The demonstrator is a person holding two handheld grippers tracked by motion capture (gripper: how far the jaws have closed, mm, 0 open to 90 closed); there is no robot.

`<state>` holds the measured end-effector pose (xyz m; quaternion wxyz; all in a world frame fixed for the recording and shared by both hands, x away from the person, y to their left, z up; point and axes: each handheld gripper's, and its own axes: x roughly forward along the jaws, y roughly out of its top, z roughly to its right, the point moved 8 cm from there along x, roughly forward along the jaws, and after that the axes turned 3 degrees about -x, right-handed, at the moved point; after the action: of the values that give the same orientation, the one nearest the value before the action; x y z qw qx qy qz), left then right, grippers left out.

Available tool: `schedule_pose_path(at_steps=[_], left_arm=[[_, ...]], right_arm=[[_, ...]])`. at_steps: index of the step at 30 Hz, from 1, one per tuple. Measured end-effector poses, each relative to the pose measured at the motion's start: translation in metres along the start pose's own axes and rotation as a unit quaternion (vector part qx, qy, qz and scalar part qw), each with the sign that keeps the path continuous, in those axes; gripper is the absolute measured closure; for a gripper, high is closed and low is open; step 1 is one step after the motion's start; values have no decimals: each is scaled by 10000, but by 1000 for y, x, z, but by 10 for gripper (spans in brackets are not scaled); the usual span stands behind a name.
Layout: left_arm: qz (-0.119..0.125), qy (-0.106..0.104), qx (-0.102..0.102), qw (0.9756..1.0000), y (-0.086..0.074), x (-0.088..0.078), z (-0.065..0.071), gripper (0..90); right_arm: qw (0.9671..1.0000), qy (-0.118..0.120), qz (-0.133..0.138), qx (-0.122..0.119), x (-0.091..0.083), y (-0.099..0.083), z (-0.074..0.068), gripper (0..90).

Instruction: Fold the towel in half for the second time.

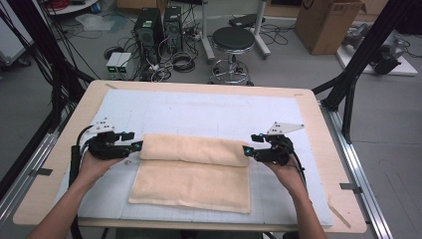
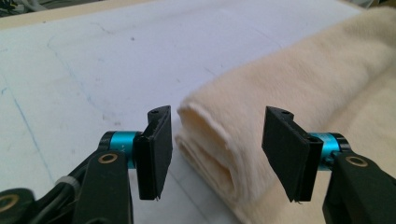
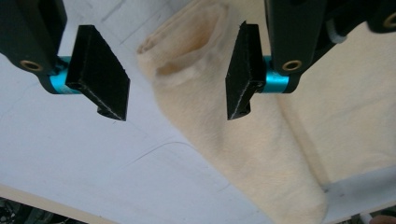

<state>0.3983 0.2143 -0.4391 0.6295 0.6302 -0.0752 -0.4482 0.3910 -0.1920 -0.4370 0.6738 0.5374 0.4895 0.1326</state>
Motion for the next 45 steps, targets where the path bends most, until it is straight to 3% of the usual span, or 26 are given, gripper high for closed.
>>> schedule_pose_path(at_steps=[5, 8, 10, 11, 15, 20, 26, 33, 36, 37, 38, 39, 40, 43, 45], left_arm=[[-163, -115, -44, 9998, 5, 21, -3, 410], [-328, -153, -136, 9993, 1, 30, -5, 423], [-371, -210, -232, 9988, -2, 33, -6, 498], [-409, -333, -256, 9983, -3, 33, -6, 553], [-335, -440, -232, 9982, -1, 27, -2, 765], [-118, -528, -69, 9985, 1, 9, 10, 815], [59, -616, 252, 9978, -6, -21, 30, 831], [108, -786, 496, 9956, -29, -51, 53, 840], [144, -1118, 550, 9921, -38, -62, 64, 834], [159, -1284, 560, 9900, -40, -64, 67, 801], [201, -1323, 541, 9895, -40, -66, 68, 700], [239, -1335, 506, 9895, -39, -67, 67, 592], [249, -1376, 521, 9888, -37, -67, 67, 566], [337, -1310, 545, 9893, -26, -62, 64, 537], [295, -1108, 578, 9917, -20, -51, 59, 514]], right_arm=[[9997, 144, -85, 184, 17, 0, 8, 392], [9991, 307, -207, 208, 24, -4, 7, 459], [9989, 389, -210, 164, 26, -4, 4, 558], [9987, 439, -238, 112, 26, -4, 1, 603], [9980, 572, -282, -5, 26, -3, -5, 769], [9968, 766, -156, -139, 14, 3, -19, 808], [9946, 979, 28, -340, -10, 8, -45, 816], [9897, 1261, -45, -674, -32, 7, -82, 820], [9859, 1472, -120, -793, -37, 4, -96, 790], [9832, 1639, -132, -790, -39, 3, -101, 706], [9808, 1811, -96, -718, -40, 4, -105, 600], [9801, 1895, -63, -581, -41, 5, -106, 579], [9798, 1910, -21, -589, -42, 6, -106, 548], [9838, 1719, 18, -513, -37, 8, -96, 512], [9904, 1240, -113, -601, -27, 5, -82, 477]])
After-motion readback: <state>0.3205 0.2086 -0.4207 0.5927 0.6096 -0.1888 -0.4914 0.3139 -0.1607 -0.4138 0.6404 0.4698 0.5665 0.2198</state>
